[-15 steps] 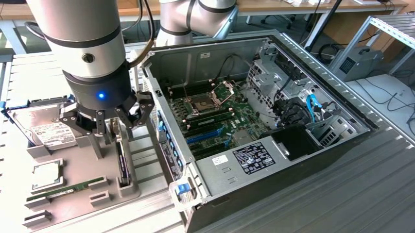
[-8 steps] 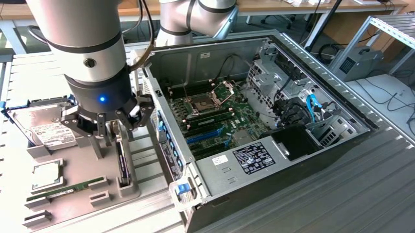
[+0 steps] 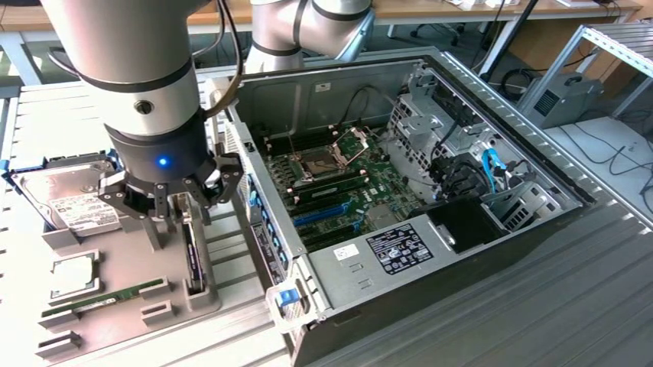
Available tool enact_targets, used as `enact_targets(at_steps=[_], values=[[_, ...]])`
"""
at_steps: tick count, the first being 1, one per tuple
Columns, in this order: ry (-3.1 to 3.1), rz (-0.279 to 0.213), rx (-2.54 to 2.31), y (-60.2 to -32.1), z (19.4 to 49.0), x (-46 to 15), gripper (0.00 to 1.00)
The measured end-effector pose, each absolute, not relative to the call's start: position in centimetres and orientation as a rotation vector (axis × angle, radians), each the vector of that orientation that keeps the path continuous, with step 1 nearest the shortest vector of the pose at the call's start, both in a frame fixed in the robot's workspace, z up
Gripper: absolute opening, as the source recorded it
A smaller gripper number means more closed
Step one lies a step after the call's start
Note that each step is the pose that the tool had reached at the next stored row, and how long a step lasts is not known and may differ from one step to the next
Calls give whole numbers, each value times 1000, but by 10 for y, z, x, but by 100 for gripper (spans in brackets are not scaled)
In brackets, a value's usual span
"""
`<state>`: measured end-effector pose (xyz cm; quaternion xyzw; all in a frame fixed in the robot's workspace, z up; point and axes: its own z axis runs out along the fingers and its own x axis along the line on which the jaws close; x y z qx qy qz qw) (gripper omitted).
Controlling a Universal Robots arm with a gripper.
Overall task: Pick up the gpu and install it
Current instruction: 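Pick up the gpu and move the gpu toward the slot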
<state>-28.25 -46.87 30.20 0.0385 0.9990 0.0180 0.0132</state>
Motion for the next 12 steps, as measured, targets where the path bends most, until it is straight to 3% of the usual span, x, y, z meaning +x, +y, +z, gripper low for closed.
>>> enact_targets(at_steps=[12], values=[[3112,56,120,-469,291,-283,45]])
